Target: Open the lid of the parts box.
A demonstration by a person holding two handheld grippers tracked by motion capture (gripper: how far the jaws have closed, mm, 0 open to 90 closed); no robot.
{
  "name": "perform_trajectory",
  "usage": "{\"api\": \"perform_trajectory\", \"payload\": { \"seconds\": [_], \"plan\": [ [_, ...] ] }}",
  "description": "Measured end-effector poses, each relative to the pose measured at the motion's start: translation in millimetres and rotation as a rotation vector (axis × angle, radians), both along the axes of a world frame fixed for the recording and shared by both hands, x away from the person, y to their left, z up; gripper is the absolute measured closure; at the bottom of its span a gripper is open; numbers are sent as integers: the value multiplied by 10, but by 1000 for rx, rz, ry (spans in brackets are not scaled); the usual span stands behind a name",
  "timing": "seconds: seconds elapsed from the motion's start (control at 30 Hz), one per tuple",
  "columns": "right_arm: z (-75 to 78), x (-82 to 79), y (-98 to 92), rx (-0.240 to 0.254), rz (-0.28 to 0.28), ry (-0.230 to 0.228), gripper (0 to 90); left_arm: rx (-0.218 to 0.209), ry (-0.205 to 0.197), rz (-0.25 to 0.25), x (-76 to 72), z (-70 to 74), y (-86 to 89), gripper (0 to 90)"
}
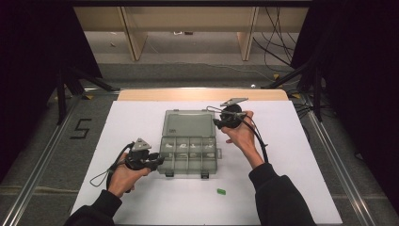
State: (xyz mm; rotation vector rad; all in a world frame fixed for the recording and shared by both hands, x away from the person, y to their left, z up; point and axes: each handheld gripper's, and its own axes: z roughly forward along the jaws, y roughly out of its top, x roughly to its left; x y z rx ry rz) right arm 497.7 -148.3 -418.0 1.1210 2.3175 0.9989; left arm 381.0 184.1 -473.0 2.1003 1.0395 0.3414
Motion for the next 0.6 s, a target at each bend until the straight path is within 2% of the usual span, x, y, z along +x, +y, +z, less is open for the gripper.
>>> {"api": "perform_trajectory", "payload": {
  "seconds": [0.1,0.13,0.17,0.23,0.37,0.57,0.6],
  "plan": [
    [33,-37,-25,-28,15,6,545,-15,-1,14,0,-3,3,639],
    [49,-49,-42,-34,20,-9,524,-6,-4,12,3,2,13,628],
    [60,-67,-42,-26,13,-22,502,-5,3,14,3,4,18,621],
    [113,-115,-60,-25,32,-12,463,-8,6,12,4,4,21,614],
    [170,-208,-75,-24,59,-40,398,-2,-7,20,0,4,22,579],
    [217,-391,-52,-23,93,-36,311,-11,-1,27,-11,27,44,516],
    [216,-417,-52,-24,97,-45,309,-2,-4,25,-11,33,51,508]
  ]
}}
